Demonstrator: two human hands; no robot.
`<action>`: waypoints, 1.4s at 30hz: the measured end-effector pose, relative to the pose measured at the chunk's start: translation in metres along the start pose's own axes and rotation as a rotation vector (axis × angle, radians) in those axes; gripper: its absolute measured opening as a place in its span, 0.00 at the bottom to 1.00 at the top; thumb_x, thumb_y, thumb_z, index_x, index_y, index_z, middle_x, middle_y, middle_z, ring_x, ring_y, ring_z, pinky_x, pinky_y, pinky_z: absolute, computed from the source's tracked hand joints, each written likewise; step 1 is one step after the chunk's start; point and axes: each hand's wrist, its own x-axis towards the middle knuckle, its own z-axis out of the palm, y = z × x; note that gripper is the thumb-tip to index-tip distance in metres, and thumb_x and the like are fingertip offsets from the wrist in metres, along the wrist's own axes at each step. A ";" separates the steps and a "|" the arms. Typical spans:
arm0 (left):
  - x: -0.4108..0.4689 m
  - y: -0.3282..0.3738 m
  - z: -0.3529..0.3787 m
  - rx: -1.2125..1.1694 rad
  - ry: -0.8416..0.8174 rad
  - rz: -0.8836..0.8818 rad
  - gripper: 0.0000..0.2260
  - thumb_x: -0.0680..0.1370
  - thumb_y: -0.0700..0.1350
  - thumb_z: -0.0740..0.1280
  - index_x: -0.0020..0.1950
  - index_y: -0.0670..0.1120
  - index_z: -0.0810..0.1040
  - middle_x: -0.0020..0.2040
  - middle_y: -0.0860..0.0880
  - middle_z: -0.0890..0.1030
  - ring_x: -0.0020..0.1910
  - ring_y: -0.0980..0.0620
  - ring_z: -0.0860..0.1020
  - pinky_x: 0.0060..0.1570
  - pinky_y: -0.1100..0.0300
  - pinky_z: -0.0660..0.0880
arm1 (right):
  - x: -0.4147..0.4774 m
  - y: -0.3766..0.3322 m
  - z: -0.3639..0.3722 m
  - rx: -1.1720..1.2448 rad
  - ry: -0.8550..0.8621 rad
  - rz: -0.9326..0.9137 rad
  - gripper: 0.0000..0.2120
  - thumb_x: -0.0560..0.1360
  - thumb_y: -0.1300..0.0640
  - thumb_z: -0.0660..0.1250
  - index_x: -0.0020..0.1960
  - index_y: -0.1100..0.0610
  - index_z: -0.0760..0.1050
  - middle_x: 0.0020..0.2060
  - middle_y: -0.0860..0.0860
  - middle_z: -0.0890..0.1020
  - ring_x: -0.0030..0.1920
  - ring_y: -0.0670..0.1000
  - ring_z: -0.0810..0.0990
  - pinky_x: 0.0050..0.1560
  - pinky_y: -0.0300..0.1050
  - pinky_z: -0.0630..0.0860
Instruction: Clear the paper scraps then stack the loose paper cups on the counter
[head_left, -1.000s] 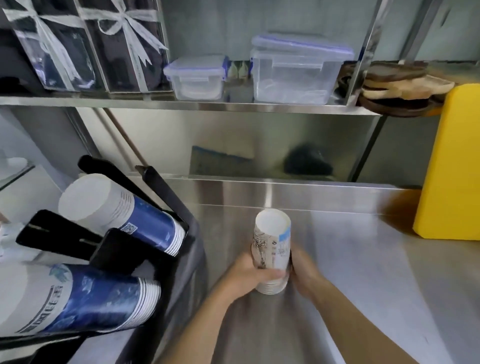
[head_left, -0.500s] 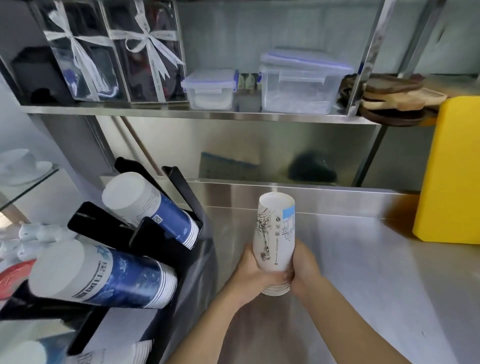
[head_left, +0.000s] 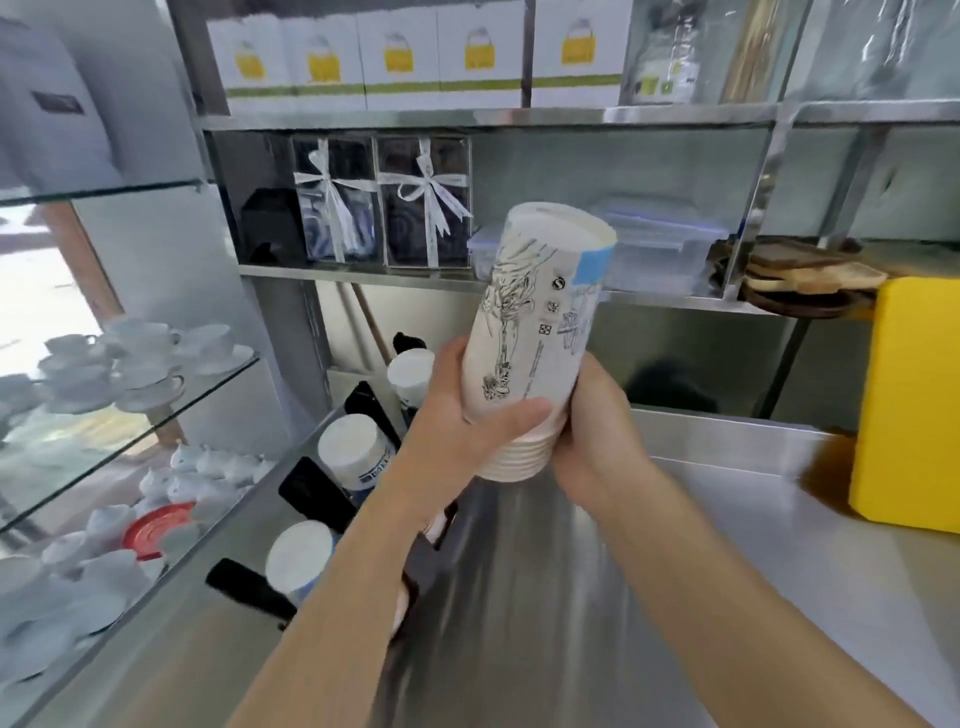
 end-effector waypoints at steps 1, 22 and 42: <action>-0.007 0.005 -0.012 0.010 0.026 -0.004 0.33 0.64 0.51 0.76 0.64 0.52 0.65 0.57 0.57 0.77 0.51 0.68 0.77 0.51 0.72 0.74 | -0.006 0.003 0.012 -0.009 -0.022 0.011 0.15 0.75 0.53 0.58 0.53 0.57 0.80 0.49 0.56 0.86 0.50 0.56 0.84 0.58 0.54 0.78; -0.109 -0.058 -0.141 -0.012 0.224 -0.247 0.36 0.60 0.45 0.77 0.65 0.47 0.66 0.62 0.48 0.78 0.59 0.53 0.78 0.55 0.60 0.78 | -0.046 0.104 0.117 -0.353 -0.238 0.256 0.20 0.78 0.47 0.56 0.53 0.59 0.79 0.51 0.57 0.84 0.52 0.56 0.82 0.58 0.54 0.77; -0.094 -0.021 -0.124 0.676 0.175 -0.225 0.35 0.70 0.52 0.71 0.72 0.53 0.57 0.71 0.51 0.62 0.65 0.58 0.60 0.65 0.59 0.59 | -0.054 0.084 0.082 -0.922 -0.503 0.011 0.14 0.77 0.50 0.61 0.57 0.57 0.74 0.53 0.54 0.79 0.53 0.53 0.77 0.57 0.49 0.75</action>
